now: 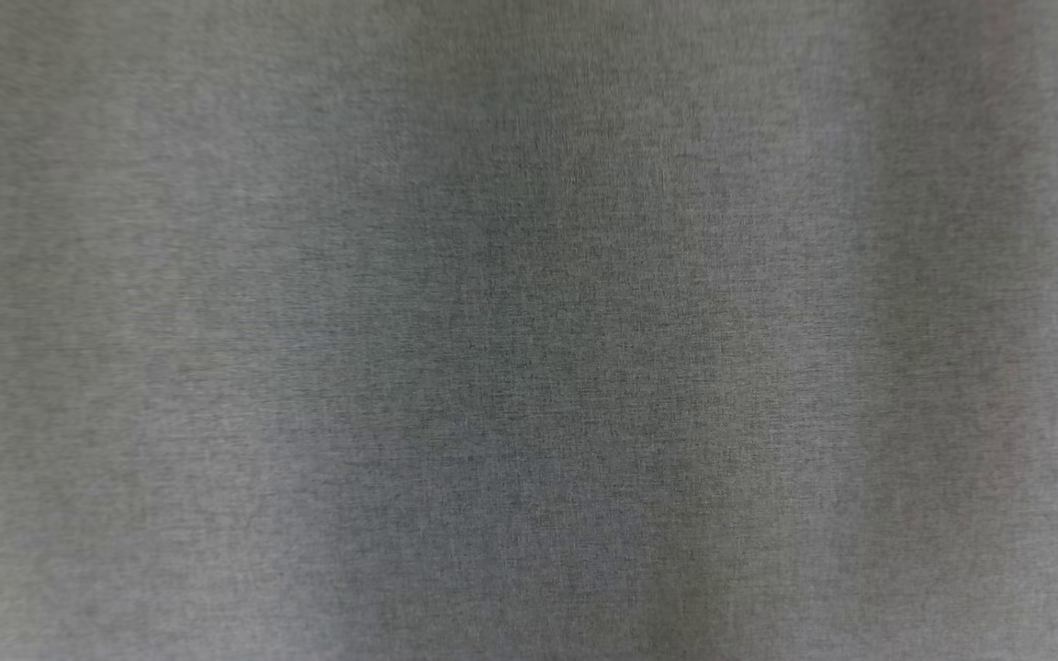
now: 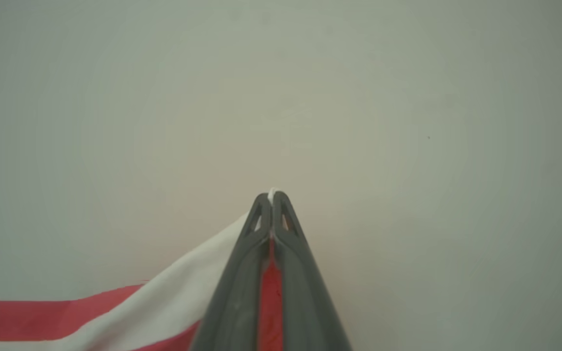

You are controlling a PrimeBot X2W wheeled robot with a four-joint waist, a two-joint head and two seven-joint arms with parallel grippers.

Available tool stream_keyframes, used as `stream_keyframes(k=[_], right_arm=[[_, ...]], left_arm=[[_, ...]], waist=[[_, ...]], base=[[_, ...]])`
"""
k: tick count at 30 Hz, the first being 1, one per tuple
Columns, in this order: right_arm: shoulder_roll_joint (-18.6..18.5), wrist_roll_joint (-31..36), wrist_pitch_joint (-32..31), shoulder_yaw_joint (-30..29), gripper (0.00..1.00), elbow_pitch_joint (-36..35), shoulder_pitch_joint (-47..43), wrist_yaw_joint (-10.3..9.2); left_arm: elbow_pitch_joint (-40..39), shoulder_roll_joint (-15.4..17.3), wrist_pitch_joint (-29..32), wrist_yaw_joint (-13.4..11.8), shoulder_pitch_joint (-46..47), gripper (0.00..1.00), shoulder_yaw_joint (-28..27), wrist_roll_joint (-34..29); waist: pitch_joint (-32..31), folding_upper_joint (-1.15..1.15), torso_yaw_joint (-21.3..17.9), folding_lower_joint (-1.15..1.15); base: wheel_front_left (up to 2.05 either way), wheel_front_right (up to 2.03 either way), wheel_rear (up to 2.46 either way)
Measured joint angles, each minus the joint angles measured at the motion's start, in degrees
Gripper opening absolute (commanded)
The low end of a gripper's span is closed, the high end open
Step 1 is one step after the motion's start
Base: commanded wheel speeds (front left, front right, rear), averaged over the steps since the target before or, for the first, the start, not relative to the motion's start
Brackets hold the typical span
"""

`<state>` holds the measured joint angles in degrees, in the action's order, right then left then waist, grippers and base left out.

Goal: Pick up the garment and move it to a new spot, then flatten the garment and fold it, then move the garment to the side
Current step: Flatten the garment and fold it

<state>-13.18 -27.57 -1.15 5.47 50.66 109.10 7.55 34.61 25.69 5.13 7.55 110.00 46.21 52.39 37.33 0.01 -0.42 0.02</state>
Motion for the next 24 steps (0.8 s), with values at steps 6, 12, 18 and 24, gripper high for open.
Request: stream_keyframes(k=[6, 12, 18, 24], right_arm=[[0.9, 1.3, 1.4, 1.5, 0.00, 4.3, 5.5, 0.00], [0.8, 1.5, 3.2, 2.9, 0.00, 7.2, 7.9, 0.00], [0.2, -0.5, 4.9, 5.4, 0.00, 6.9, 6.1, 0.00], [-0.9, -5.0, 6.8, 8.7, 0.00, 2.9, -2.1, 0.00]], left_arm=[[3.5, -0.2, -1.4, 0.0, 6.9, 0.00, 4.0, 0.8], [6.3, -0.3, -3.7, 0.0, 10.8, 0.00, 6.8, 3.3], [6.6, 0.4, -6.1, 0.0, 9.5, 0.00, 10.0, 7.1], [3.7, 2.3, -11.7, 0.0, 3.0, 0.00, 13.4, 9.8]], waist=[[2.9, 0.00, -1.0, 0.00], [4.0, -0.01, -2.5, -0.02], [4.7, 0.00, -3.2, -0.02], [4.1, -0.01, -3.5, -0.02]], base=[[0.00, 0.00, 0.00], [0.00, 0.00, 0.00], [0.00, 0.00, 0.00], [0.00, 0.00, 0.00]])
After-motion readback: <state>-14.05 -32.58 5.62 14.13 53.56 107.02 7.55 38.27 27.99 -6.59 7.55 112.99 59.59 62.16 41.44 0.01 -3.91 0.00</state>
